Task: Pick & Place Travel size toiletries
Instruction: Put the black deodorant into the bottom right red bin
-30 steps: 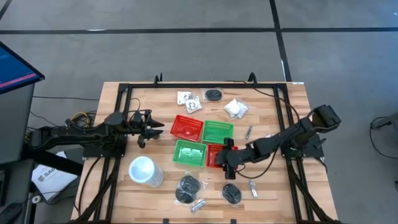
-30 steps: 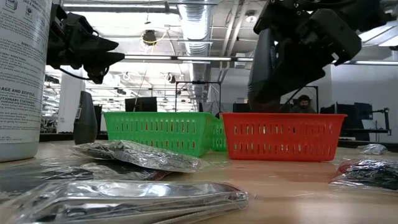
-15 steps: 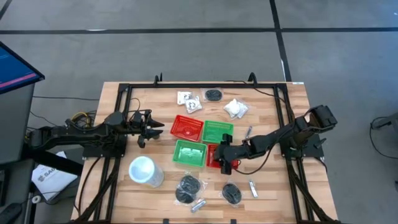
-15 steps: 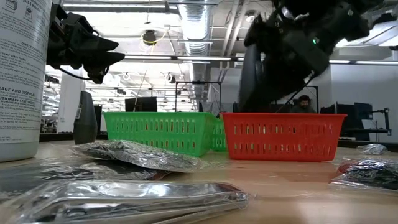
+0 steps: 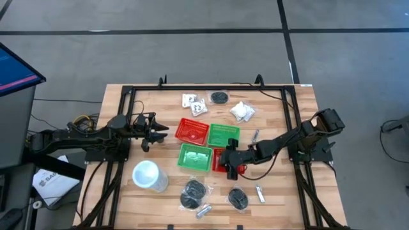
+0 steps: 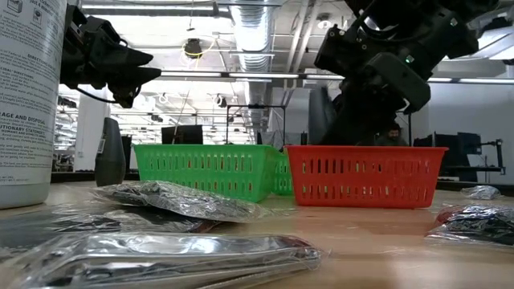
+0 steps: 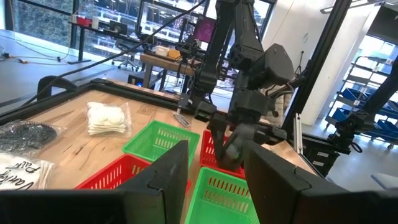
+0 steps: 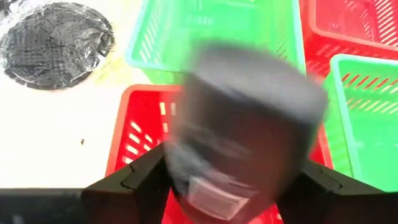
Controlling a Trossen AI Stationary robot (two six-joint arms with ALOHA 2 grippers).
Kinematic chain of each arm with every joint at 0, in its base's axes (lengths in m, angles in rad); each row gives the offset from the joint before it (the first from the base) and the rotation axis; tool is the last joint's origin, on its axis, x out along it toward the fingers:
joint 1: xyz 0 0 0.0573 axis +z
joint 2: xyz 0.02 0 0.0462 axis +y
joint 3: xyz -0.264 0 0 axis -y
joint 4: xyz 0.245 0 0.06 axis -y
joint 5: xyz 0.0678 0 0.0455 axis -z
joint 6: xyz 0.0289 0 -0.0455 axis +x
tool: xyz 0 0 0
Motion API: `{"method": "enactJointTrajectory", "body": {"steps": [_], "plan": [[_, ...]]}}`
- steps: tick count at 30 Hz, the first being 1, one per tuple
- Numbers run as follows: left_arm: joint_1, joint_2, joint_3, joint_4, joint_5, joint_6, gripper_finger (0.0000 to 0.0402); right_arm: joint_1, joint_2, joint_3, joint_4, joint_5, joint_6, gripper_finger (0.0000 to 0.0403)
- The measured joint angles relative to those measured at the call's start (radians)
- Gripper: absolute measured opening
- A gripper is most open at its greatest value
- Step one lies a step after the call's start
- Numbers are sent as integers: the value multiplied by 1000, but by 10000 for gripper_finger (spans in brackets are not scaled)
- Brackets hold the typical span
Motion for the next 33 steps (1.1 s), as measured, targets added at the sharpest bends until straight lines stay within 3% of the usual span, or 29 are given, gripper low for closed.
{"method": "enactJointTrajectory", "body": {"steps": [15,33], "plan": [[0,0,0,-1,0,0,145,-15,-21,1,-31,1,-9,249],[0,0,0,-2,0,46,145,-18,-246,0,-39,1,-79,249]]}}
